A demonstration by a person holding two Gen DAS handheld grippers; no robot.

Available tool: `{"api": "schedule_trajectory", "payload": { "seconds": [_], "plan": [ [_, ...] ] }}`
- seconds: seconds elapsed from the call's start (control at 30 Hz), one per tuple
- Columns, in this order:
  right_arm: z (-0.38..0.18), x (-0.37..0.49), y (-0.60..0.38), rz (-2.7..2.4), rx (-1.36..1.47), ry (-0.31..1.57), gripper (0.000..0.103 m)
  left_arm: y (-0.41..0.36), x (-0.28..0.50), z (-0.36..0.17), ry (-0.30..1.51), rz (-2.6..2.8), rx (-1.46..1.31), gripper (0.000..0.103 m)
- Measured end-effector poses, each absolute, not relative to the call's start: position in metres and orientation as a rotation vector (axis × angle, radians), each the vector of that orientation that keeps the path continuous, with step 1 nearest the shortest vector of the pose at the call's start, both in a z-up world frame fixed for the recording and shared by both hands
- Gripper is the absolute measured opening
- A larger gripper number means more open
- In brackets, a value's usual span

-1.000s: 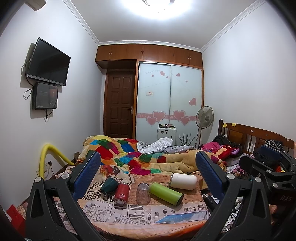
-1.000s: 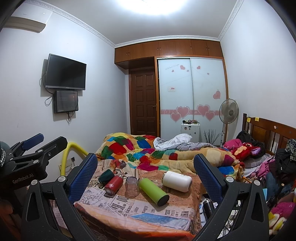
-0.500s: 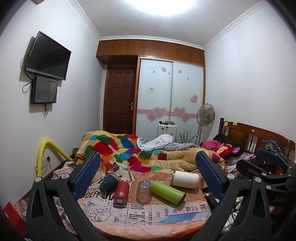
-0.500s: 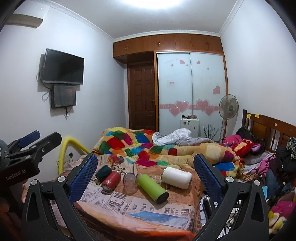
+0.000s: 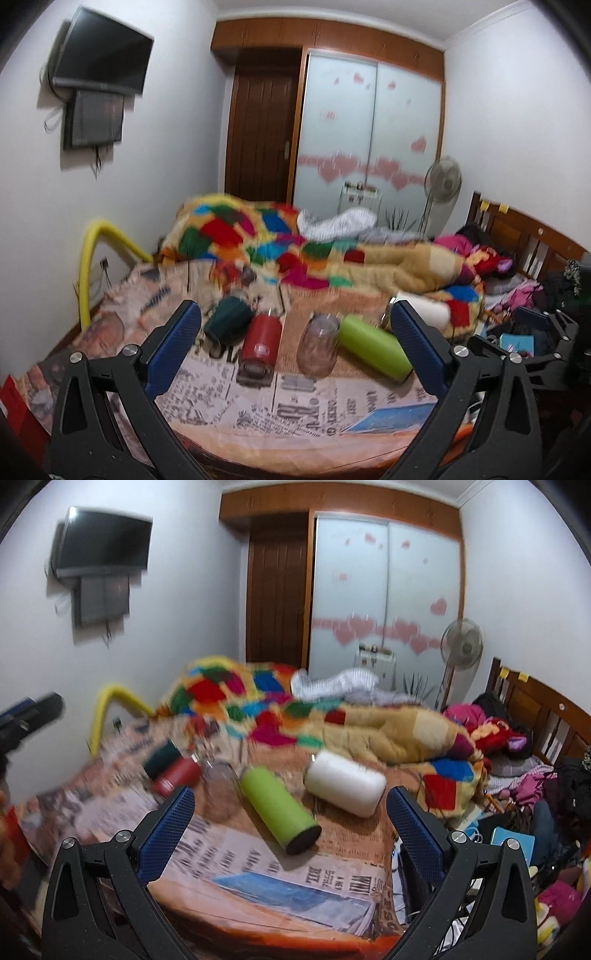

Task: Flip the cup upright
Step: 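Reach the right gripper down to the lime-green bottle and close on it, then lift the lime-green bottle with the right gripper and carry it toward the left gripper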

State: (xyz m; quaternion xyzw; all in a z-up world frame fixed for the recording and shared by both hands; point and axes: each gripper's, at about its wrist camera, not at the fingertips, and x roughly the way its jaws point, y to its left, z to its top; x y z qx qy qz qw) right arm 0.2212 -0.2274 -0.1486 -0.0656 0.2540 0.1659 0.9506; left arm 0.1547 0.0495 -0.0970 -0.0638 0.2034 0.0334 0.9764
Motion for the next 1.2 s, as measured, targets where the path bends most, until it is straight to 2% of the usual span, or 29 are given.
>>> {"api": "schedule_trajectory", "payload": {
  "seconds": [0.27,0.4,0.63,0.83,0.9,1.0,1.2],
  "plan": [
    [-0.204,0.312,-0.191,0.481,-0.276,0.791,0.103,0.063,0.212,-0.159,0.571,0.083,-0.129,0.103],
    [-0.226,0.349,-0.174,0.581,-0.313,0.919,0.09,0.061,0.228,-0.177,0.614,0.067,-0.13,0.103],
    [-0.257,0.391,-0.155,0.649,-0.357,1.098,0.083,0.059,0.239,-0.191,0.657,0.045,-0.134,0.103],
    [-0.273,0.404,-0.153,0.645,-0.384,1.204,0.08,0.057,0.242,-0.195,0.675,0.039,-0.136,0.103],
    [-0.28,0.411,-0.15,0.624,-0.417,1.233,0.072,0.056,0.241,-0.196,0.677,0.042,-0.139,0.103],
    [-0.278,0.409,-0.151,0.646,-0.418,1.245,0.065,0.054,0.237,-0.194,0.676,0.046,-0.143,0.103],
    [-0.277,0.386,-0.156,0.645,-0.395,1.229,0.062,0.054,0.225,-0.183,0.657,0.052,-0.149,0.103]
  ]
}}
